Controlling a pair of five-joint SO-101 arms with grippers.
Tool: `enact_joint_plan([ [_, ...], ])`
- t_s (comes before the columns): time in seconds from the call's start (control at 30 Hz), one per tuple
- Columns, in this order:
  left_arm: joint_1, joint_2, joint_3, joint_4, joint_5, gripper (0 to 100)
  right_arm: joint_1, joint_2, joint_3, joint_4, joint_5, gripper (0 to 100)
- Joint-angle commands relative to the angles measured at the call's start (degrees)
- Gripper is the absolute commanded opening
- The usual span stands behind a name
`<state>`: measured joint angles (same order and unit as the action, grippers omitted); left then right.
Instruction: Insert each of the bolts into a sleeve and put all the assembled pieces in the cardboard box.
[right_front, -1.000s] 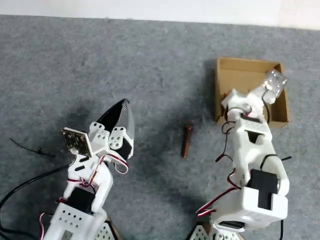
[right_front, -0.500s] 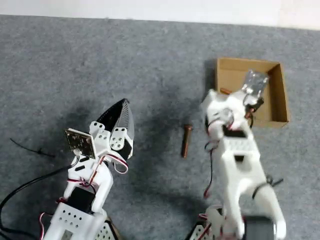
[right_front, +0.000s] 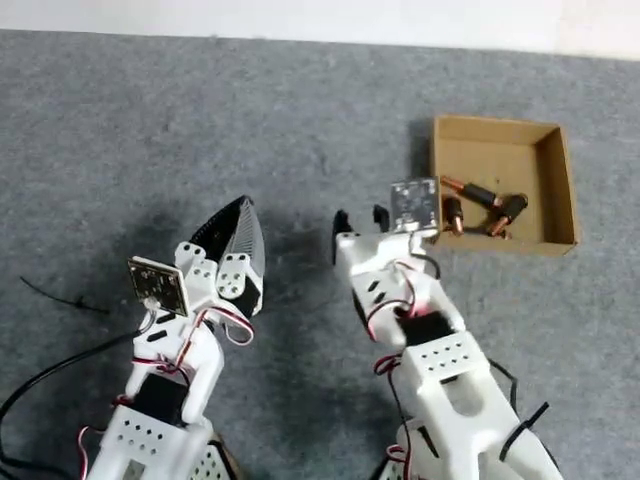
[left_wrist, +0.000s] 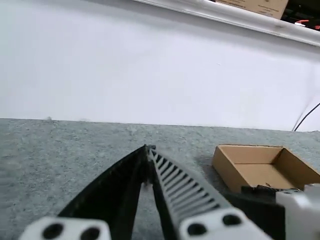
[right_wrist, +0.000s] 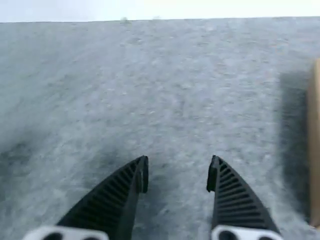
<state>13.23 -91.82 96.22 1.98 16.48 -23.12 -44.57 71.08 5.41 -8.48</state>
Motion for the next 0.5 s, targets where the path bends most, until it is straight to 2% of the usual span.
enact_joint_plan([
  [0.0,-6.5,-0.2,0.1,-0.3,-1.1,1,-1.7,-1.8,0.7,0.1,0.7,17.3],
  [0.13,-11.4,-0.1,-0.1,-0.3,-0.7,1,-1.8,-1.8,1.3,-0.1,0.8,17.3],
  [0.47,-13.8,-0.4,0.5,0.1,-1.1,1,-1.8,-1.8,1.6,-0.2,0.8,17.3],
])
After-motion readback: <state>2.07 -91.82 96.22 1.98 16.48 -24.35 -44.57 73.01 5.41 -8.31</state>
